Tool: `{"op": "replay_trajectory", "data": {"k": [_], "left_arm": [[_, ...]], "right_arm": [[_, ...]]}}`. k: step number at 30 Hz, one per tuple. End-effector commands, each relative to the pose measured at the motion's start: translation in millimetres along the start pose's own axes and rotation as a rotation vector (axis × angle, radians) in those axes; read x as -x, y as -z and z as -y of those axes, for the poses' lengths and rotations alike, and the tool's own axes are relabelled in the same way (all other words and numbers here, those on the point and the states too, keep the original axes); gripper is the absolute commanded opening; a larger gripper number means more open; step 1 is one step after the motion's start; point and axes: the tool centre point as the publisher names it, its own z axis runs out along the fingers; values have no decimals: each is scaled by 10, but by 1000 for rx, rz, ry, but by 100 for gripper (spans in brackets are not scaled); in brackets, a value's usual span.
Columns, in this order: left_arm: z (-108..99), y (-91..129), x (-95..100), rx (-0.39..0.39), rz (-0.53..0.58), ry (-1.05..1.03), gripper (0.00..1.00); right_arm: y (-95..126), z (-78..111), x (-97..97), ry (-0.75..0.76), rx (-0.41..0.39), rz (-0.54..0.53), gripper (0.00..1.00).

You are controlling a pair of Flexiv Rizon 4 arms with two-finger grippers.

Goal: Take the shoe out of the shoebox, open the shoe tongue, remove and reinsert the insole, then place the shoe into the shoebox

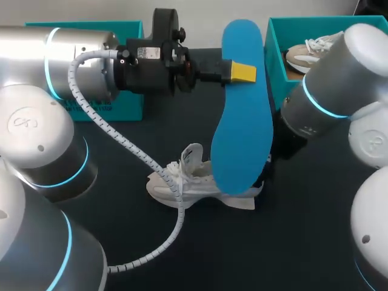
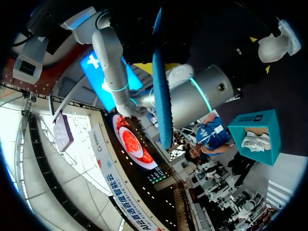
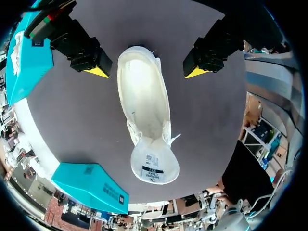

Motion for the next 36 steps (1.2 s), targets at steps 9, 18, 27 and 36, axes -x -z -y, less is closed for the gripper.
{"op": "replay_trajectory", "data": {"k": [9, 18, 27, 36], "left_arm": [[-9, 3, -3, 0, 2, 0, 0], [-9, 3, -3, 0, 2, 0, 0], [-9, 3, -3, 0, 2, 0, 0], [-9, 3, -3, 0, 2, 0, 0]], "right_arm": [[45, -58, -19, 26, -129, 23, 100], [46, -98, -28, 39, -140, 22, 100], [42, -117, -34, 16, -145, 15, 100], [39, -266, 21, -6, -155, 35, 100]]}}
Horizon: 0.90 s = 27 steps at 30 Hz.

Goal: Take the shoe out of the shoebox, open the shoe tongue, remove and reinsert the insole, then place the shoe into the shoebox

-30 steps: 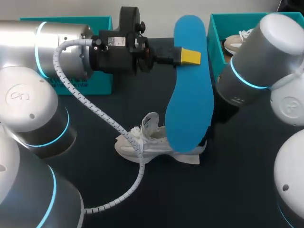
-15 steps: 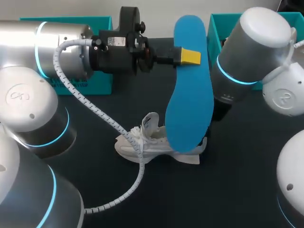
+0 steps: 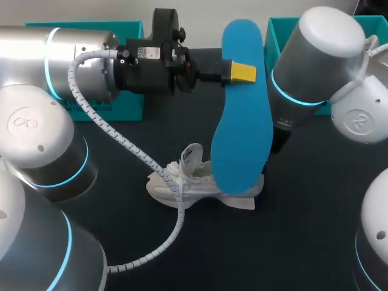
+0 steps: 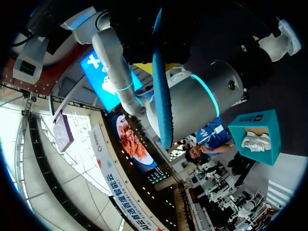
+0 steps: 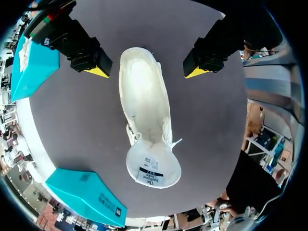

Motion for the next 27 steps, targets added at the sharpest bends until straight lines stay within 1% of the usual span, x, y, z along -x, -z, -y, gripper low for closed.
{"op": "replay_trajectory", "data": {"k": [1, 3, 7, 12, 18, 20, 22, 23, 24, 25, 27], "left_arm": [[-9, 3, -3, 0, 2, 0, 0], [-9, 3, -3, 0, 2, 0, 0], [-9, 3, -3, 0, 2, 0, 0], [-9, 3, -3, 0, 2, 0, 0], [-9, 3, -3, 0, 2, 0, 0], [-9, 3, -3, 0, 2, 0, 0], [-9, 3, -3, 0, 2, 0, 0], [-9, 3, -3, 0, 2, 0, 0], [-9, 3, -3, 0, 2, 0, 0], [-9, 3, -3, 0, 2, 0, 0], [-9, 3, -3, 0, 2, 0, 0]], "right_arm": [[-24, -181, 47, -21, -16, 14, 100], [-65, -263, 75, -24, -29, 19, 100], [-193, -371, 111, -8, -21, 13, 100], [-491, -496, 150, 10, -14, 0, 100], [-751, -523, 200, 24, -3, 1, 99], [-804, -525, 207, 26, 2, 0, 76], [-853, -514, 203, 25, 3, -5, 57], [-876, -503, 200, 24, 1, -12, 55], [-887, -498, 200, 24, 1, -14, 55], [-906, -483, 200, 24, -8, -22, 49], [-913, -453, 199, 22, -9, -22, 46]]}}
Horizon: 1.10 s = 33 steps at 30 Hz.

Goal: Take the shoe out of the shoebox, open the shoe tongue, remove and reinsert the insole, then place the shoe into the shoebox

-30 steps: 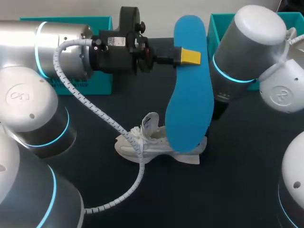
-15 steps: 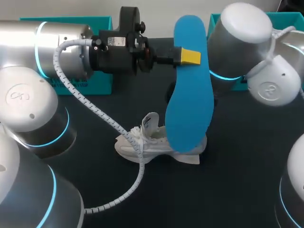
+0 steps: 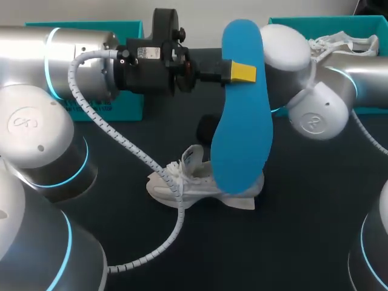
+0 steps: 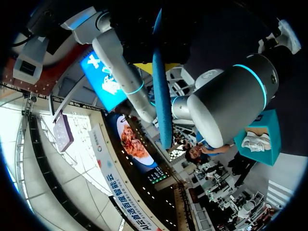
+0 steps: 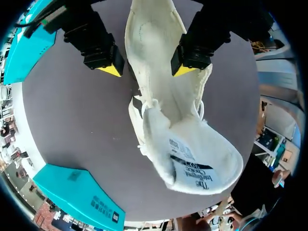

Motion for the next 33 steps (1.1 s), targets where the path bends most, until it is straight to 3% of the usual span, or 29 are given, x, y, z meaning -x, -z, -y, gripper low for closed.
{"op": "replay_trajectory", "data": {"k": [1, 11, 12, 17, 22, 29, 33], "left_arm": [[-9, 3, -3, 0, 2, 0, 0], [-9, 3, -3, 0, 2, 0, 0], [-9, 3, -3, 0, 2, 0, 0], [-9, 3, -3, 0, 2, 0, 0], [-9, 3, -3, 0, 2, 0, 0], [-9, 3, -3, 0, 2, 0, 0], [-9, 3, -3, 0, 2, 0, 0]], "right_arm": [[-167, 6, 16, -5, -2, -4, 44], [-167, 8, 47, 13, -28, -15, 41], [-164, 8, 49, 15, -33, -16, 38], [-174, 12, 48, 21, -44, -25, 0], [-194, 12, 20, 6, -64, -39, 0], [66, 136, -21, -276, -140, -71, 0], [289, 125, -82, -503, -116, -69, 0]]}}
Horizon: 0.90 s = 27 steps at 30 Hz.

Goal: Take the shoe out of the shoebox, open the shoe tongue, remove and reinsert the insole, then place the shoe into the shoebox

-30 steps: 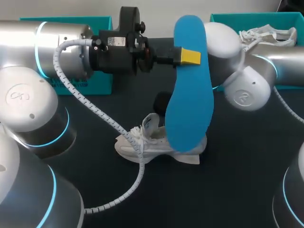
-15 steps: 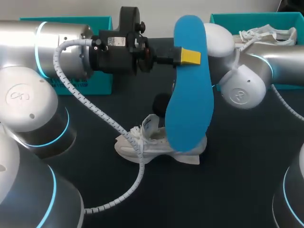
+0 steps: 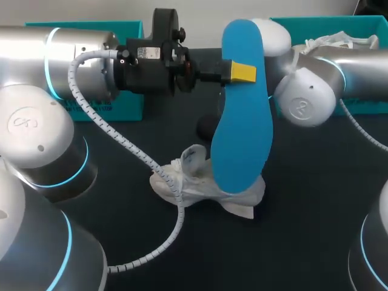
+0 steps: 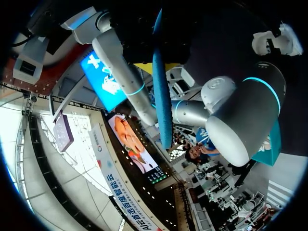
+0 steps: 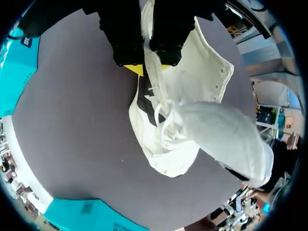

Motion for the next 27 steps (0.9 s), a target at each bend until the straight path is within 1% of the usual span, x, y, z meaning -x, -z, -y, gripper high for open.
{"op": "replay_trajectory", "data": {"k": [1, 4, 6, 11, 12, 13, 27], "left_arm": [[-9, 3, -3, 0, 2, 0, 0], [-9, 3, -3, 0, 2, 0, 0], [-9, 3, -3, 0, 2, 0, 0], [-9, 3, -3, 0, 2, 0, 0], [-9, 3, -3, 0, 2, 0, 0], [-9, 3, -3, 0, 2, 0, 0], [-9, 3, -3, 0, 2, 0, 0]], "right_arm": [[314, 80, -83, -272, 15, -9, 0], [405, 77, -97, -426, 36, -3, 0], [425, 85, -88, -521, 91, -17, 0], [420, 111, -35, -648, 210, -90, 0], [432, 107, -27, -644, 221, -98, 0], [449, 107, -22, -656, 208, -103, 0], [449, 107, -22, -656, 208, -103, 0]]}}
